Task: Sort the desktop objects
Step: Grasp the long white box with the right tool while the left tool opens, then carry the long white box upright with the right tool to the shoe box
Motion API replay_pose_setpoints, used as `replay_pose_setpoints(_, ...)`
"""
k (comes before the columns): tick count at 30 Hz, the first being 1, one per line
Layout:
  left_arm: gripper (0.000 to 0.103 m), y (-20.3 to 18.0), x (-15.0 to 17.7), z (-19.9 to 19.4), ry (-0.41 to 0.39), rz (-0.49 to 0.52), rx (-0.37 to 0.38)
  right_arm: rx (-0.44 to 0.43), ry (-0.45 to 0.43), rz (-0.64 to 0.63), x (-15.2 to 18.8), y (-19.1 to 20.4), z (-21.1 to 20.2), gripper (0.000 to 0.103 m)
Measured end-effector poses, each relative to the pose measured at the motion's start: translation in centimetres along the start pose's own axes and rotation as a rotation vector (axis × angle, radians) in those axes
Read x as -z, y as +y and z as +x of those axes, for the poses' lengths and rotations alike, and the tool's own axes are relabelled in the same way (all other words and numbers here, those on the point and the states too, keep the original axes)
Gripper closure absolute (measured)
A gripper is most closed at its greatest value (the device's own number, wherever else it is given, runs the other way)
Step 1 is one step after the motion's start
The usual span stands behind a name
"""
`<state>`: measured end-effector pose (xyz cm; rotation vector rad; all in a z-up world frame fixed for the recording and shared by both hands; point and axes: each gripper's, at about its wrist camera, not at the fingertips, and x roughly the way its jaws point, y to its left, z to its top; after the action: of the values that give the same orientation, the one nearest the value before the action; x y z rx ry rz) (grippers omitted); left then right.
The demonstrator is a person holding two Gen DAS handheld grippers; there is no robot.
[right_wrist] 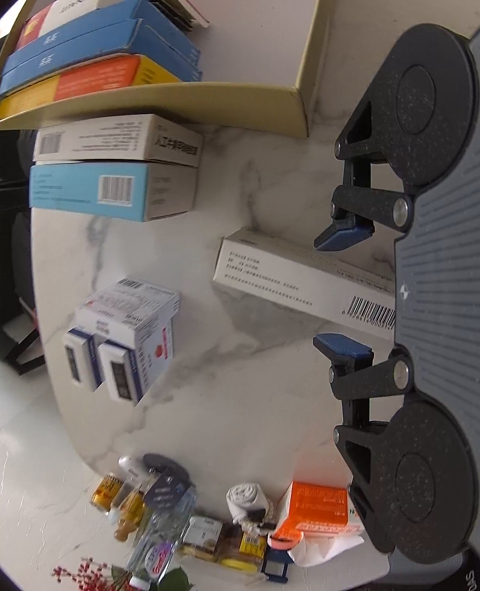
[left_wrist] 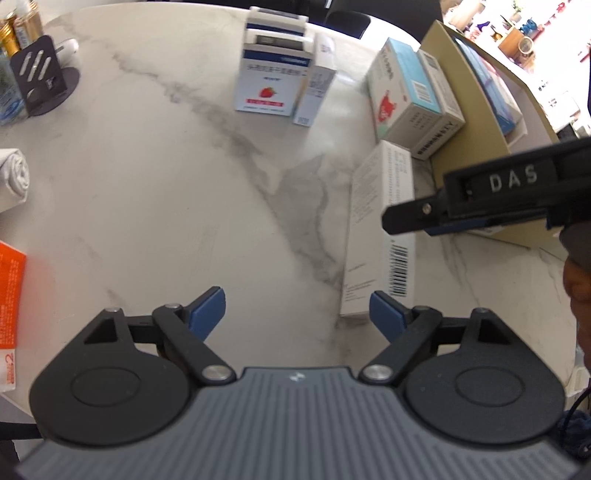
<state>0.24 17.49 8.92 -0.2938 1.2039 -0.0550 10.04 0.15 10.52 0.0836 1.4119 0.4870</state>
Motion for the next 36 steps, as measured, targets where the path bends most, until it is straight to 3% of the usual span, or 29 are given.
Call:
replay_pose_setpoints(10,0.014,1.5,0.3,-0.3,-0.005,-0.046,-0.025,0.036,0.022,0.013,0.0,0.4,1.5,0.049)
replay_pose_setpoints(12,0.013,1.7,0.4,-0.4,-0.007,-0.052,-0.028,0.048,0.023,0.006,0.1,0.5,1.8,0.051)
replay_pose_setpoints(14,0.013,1.9,0.5,-0.4,-0.007,-0.059,-0.031,0.049,0.027,0.002,0.2,0.5,2.1,0.061)
replay_pose_setpoints(26,0.013,1.9,0.3,0.0,-0.005,-0.060,-0.033,0.046,0.015,-0.007,0.1,0.4,1.5,0.071)
replay_pose_setpoints(36,0.012,1.5,-0.2,0.1,-0.006,-0.049,-0.033,0.022,-0.023,0.009,-0.3,-0.1,0.1,0.071)
